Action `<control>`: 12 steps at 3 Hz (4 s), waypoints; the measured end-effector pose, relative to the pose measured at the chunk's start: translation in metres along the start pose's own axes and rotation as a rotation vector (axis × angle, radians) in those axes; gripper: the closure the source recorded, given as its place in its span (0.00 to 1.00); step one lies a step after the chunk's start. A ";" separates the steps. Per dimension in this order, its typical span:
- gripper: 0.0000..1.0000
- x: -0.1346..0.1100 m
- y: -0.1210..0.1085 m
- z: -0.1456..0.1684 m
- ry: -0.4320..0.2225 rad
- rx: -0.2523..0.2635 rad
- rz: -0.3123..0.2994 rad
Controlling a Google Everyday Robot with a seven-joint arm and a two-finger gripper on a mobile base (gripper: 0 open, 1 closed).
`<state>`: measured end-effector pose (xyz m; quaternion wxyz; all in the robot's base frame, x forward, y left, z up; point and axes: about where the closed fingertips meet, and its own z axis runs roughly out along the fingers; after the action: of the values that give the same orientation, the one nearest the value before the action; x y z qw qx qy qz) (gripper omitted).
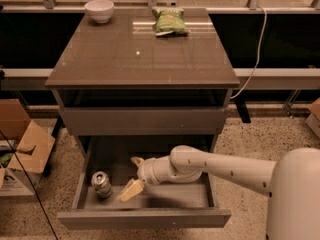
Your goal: Pick 7up can from middle drawer and place on counter
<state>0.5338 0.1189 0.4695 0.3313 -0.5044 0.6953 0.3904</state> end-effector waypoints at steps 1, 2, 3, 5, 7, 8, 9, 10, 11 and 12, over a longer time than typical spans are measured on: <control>0.00 0.005 -0.011 0.037 -0.057 -0.013 0.029; 0.00 0.004 -0.012 0.067 -0.102 -0.036 0.052; 0.00 -0.003 -0.010 0.094 -0.149 -0.063 0.073; 0.50 -0.021 0.004 0.117 -0.230 -0.130 0.100; 0.96 -0.025 0.013 0.071 -0.214 -0.116 0.119; 1.00 -0.039 0.016 0.009 -0.173 -0.118 0.078; 1.00 -0.067 0.020 -0.062 -0.154 -0.142 -0.022; 1.00 -0.098 0.024 -0.128 -0.165 -0.176 -0.124; 1.00 -0.143 0.038 -0.210 -0.166 -0.196 -0.245; 1.00 -0.187 0.047 -0.265 -0.131 -0.176 -0.310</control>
Offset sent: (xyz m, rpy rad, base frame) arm 0.0221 0.0841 -0.0548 0.1732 0.0657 -0.0234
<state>0.5215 -0.0221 0.7649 0.3869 -0.6060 0.5493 0.4259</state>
